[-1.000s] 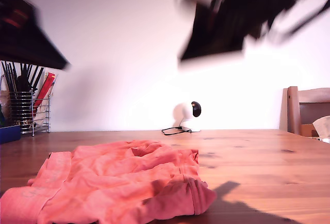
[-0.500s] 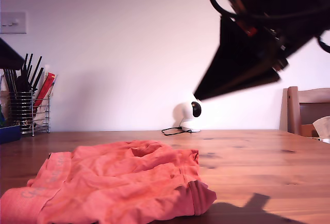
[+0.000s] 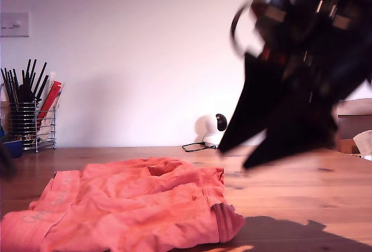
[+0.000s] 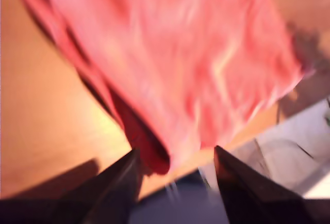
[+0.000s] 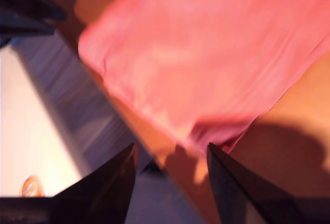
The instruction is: Fold the underwear in front of you. After folding it, place it to the left side.
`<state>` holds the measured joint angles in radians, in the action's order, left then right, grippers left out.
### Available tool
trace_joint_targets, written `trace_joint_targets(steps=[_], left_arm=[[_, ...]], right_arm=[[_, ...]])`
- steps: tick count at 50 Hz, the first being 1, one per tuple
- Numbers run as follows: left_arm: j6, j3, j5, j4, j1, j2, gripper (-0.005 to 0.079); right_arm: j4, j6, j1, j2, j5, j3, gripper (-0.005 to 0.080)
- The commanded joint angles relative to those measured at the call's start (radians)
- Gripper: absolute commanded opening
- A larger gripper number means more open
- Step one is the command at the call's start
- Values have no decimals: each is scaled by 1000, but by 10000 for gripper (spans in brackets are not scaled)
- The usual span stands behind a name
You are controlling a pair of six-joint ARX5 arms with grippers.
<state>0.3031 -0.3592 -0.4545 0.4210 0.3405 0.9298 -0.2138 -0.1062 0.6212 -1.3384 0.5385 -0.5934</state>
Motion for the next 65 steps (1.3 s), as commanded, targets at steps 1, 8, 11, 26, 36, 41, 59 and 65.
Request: trace_joint_targets(steps=[1, 8, 11, 26, 36, 41, 59, 65], left_arm=[[5, 10, -12, -34, 3, 31, 416], [20, 10, -17, -66, 3, 117, 415], [23, 10, -19, -66, 3, 156, 415], [65, 10, -68, -146, 3, 306, 416], [110, 10, -123, -158, 3, 361, 415], [120, 10, -158, -130, 6, 367, 415], [156, 9, -158, -40, 7, 366, 415], [169, 9, -96, -66, 7, 366, 415]], right_arm=[[11, -3, -2, -16, 17, 2, 389], [27, -11, -2, -50, 28, 2, 389], [35, -12, -3, -52, 28, 2, 389], [58, -10, -15, -52, 28, 2, 389], [78, -10, -27, -52, 28, 2, 388], [84, -10, -27, -52, 28, 2, 388], [96, -2, -27, -52, 29, 2, 388], [98, -2, -27, -52, 32, 2, 388]])
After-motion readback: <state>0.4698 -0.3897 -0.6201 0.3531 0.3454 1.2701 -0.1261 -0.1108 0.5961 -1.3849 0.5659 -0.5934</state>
